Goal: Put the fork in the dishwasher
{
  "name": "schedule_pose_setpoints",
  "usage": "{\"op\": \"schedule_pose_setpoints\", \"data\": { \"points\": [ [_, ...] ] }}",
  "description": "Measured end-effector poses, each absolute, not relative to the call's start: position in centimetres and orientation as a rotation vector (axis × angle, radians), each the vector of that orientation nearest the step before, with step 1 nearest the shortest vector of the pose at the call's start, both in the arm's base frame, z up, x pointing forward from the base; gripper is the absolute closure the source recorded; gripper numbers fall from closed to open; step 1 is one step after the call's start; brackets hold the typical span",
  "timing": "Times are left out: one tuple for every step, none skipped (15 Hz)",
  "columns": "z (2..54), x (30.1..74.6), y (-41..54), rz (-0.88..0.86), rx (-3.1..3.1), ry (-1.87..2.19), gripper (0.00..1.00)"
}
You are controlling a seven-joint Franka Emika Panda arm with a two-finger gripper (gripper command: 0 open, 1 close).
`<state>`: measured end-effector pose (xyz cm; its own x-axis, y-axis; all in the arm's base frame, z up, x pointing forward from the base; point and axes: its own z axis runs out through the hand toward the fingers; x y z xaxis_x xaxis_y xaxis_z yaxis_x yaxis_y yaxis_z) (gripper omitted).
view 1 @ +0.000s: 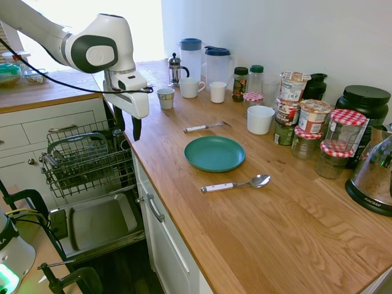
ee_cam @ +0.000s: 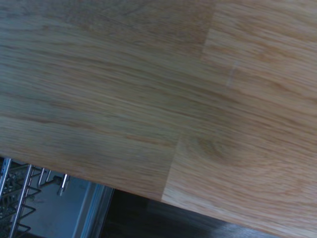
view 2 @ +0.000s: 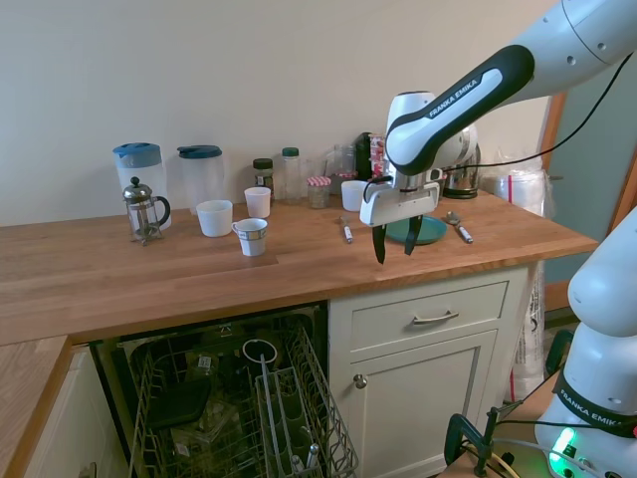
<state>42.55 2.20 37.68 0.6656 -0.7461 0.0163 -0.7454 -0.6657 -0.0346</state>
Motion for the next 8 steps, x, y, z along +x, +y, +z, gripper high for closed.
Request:
{"op": "schedule_pose_setpoints", "data": {
  "points": [
    [37.6, 42.6, 2.2, -0.045, -2.848, 1.272, 0.00],
    [37.6, 42.6, 2.2, -0.050, -2.853, 1.270, 0.00],
    [37.6, 42.8, 2.2, -0.058, -2.848, 1.274, 0.00],
    [37.8, 43.0, 2.3, -0.072, -2.842, 1.277, 0.00],
    [38.0, 43.5, 2.5, -0.093, -2.833, 1.279, 0.00],
    [38.2, 44.2, 2.7, -0.122, -2.819, 1.289, 0.00],
    [38.4, 45.0, 2.9, -0.154, -2.799, 1.308, 0.00],
    [38.5, 46.1, 3.0, -0.191, -2.778, 1.333, 0.00]
  ]
}}
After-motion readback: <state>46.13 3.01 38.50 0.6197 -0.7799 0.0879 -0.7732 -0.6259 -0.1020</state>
